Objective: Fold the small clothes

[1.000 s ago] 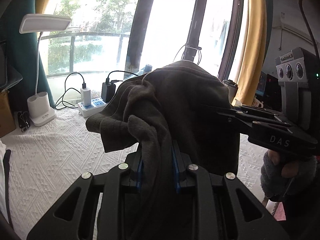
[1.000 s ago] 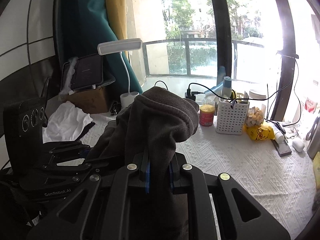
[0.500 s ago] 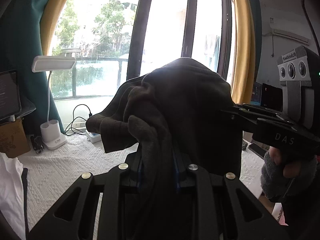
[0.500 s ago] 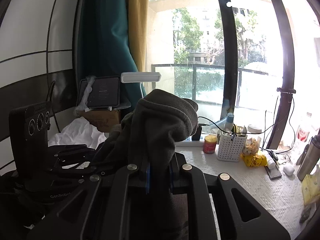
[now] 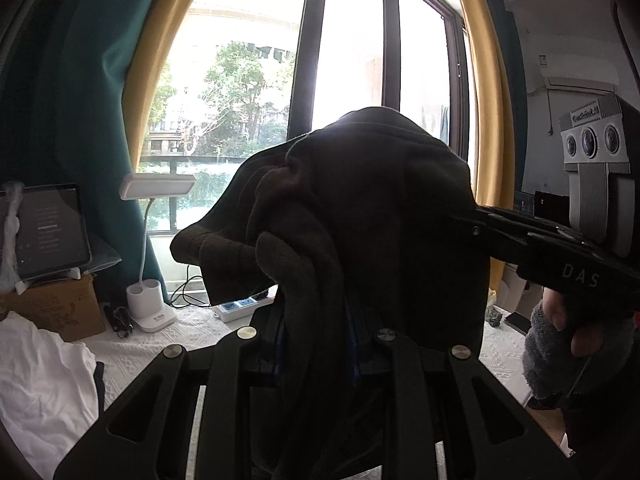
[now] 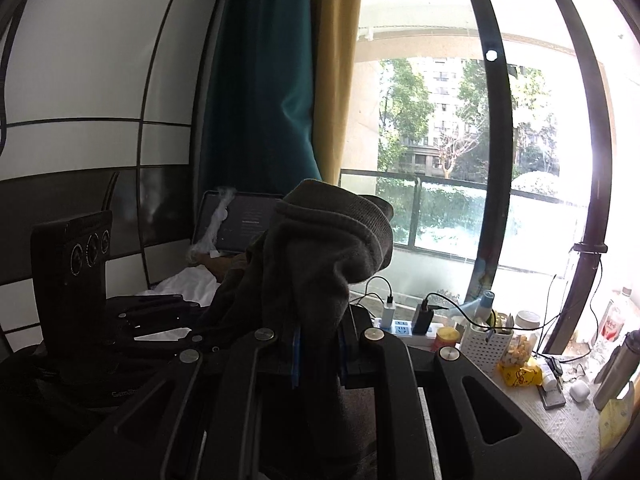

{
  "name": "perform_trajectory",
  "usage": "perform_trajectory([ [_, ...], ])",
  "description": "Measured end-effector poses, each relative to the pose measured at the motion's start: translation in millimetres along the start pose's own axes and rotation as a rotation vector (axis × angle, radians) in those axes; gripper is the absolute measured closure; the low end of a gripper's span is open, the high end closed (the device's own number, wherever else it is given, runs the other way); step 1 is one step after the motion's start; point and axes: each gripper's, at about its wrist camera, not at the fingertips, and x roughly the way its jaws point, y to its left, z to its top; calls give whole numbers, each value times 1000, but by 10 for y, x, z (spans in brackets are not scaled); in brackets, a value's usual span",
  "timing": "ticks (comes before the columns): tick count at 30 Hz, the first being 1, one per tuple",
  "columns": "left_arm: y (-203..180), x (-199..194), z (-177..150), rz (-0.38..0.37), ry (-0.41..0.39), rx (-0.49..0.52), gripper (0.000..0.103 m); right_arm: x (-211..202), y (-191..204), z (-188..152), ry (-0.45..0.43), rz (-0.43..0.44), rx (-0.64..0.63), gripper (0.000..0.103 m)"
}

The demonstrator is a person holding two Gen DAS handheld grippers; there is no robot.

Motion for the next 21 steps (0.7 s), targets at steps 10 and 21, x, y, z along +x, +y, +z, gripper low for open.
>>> perform_trajectory([
  [10, 454, -594, 5, 132, -24, 34, 81, 217, 596, 176, -49, 136, -27, 89],
  [21, 857, -1079, -164, 246, 2, 44, 81, 494, 1343, 192, -20, 278, -75, 89],
])
